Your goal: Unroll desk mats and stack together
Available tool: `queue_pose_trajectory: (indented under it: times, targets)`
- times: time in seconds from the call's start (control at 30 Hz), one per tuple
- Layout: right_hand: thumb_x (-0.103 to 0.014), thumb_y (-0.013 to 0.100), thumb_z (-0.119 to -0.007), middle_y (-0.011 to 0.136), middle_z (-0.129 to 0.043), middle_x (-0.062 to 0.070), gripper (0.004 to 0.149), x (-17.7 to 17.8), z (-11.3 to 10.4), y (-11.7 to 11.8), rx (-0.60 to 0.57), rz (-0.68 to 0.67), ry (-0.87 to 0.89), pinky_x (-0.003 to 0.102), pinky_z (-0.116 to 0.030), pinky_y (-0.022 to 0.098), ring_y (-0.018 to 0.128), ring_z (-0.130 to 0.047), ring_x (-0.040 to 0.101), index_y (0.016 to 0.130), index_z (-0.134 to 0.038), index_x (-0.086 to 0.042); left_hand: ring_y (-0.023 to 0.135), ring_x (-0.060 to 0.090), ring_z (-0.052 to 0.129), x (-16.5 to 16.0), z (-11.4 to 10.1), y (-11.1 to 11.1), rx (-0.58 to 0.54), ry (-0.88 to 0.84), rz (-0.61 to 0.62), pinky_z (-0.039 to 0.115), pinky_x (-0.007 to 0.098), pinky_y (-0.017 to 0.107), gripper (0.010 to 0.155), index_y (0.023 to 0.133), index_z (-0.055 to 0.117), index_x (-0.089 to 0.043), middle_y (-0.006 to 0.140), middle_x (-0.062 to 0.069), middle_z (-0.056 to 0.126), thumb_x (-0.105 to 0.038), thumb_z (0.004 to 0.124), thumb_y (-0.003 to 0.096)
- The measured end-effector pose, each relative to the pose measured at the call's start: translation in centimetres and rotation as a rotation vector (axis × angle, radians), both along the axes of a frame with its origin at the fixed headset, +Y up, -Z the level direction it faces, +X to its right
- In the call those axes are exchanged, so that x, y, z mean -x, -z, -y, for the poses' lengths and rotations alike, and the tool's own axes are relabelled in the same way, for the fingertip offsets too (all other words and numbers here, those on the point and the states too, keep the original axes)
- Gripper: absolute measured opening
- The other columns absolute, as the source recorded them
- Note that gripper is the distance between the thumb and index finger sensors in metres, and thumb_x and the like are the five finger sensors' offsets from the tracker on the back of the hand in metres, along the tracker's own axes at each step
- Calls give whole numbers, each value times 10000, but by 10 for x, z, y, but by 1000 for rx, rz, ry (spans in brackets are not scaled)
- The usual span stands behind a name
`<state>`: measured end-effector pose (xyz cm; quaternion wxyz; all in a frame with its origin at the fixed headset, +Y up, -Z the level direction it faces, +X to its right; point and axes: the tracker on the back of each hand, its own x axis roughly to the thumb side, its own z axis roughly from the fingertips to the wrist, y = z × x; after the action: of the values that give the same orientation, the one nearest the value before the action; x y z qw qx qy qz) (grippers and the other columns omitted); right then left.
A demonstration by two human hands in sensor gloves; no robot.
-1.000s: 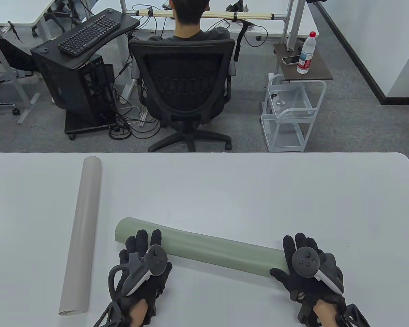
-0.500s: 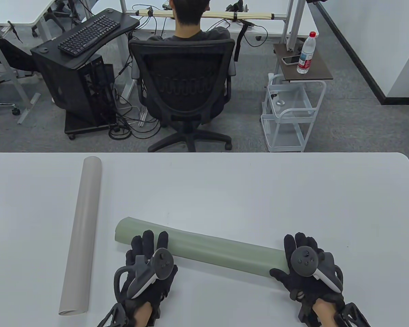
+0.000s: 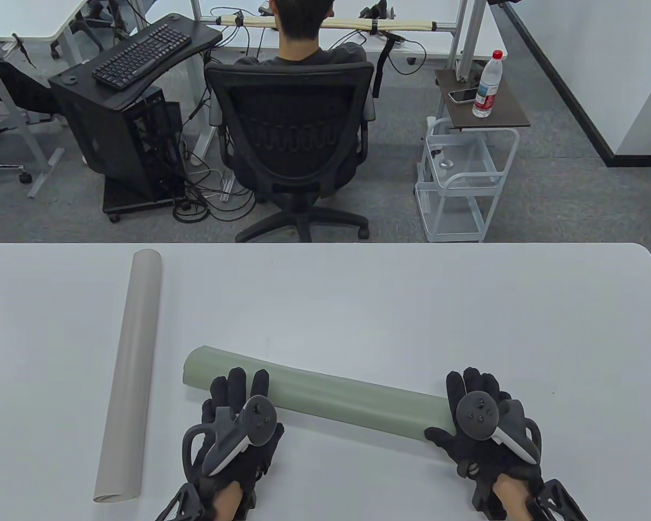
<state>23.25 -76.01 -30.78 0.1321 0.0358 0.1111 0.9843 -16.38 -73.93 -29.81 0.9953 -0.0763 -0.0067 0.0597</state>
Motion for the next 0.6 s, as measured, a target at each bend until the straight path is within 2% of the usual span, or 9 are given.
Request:
queue_pose_trajectory:
  times: [0.3,0.5,0.6]
  targets:
    - [-666,397,-642,1079,112,100,981,30,-9,8,80,-103,36,653,-82,693,996,65,454,984,44,-280,1024,492,144,7,1,2,14,-26,-29,322,658,737,876,981,83,-341,1115,129,14,-569,691,393]
    - [-661,389,-658,1091,83,94,989,85,-15,30,120,-248,-78,656,-120,710,1013,16,468,977,43,-285,1023,493,142,8,3,3,31,-25,-31,321,659,737,876,981,81,-341,1114,131,9,-570,690,393]
    - [-662,383,-659,1097,63,91,991,110,-11,41,140,-309,-162,653,-167,724,1027,-32,473,970,48,-289,1023,494,146,9,1,2,23,-31,-30,325,658,736,876,981,84,-342,1114,134,11,-569,692,392]
